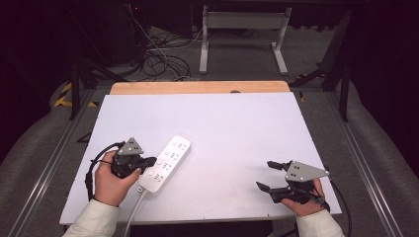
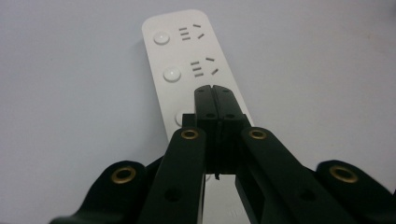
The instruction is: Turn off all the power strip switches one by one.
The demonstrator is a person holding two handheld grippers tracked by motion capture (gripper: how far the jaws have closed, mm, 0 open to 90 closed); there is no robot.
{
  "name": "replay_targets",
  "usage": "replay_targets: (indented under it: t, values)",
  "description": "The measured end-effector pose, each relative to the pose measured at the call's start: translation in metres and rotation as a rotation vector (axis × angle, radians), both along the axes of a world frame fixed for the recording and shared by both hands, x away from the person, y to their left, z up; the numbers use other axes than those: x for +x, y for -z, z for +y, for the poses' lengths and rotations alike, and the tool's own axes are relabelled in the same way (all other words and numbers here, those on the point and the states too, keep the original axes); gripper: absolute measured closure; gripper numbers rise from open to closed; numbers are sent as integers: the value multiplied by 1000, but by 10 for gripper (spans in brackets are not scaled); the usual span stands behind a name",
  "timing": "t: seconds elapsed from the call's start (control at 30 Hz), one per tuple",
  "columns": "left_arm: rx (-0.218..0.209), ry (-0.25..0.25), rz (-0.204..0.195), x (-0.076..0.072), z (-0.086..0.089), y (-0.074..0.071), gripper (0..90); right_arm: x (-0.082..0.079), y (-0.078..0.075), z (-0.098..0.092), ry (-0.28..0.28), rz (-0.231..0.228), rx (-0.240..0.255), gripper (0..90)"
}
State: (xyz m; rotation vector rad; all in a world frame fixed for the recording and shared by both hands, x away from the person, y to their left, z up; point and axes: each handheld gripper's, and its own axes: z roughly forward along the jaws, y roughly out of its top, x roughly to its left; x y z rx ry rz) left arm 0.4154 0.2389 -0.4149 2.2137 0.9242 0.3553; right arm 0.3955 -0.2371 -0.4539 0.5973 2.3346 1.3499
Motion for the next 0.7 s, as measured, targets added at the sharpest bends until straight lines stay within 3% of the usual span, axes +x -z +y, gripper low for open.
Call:
replay_targets:
  t: [0.47, 0.7]
  values:
    - [-22, -18, 17, 27, -8, 11, 899, 0, 1, 0, -2, 1, 1, 247]
    - [-20, -24, 26, 31, -8, 15, 899, 0, 0, 0, -2, 2, 2, 247]
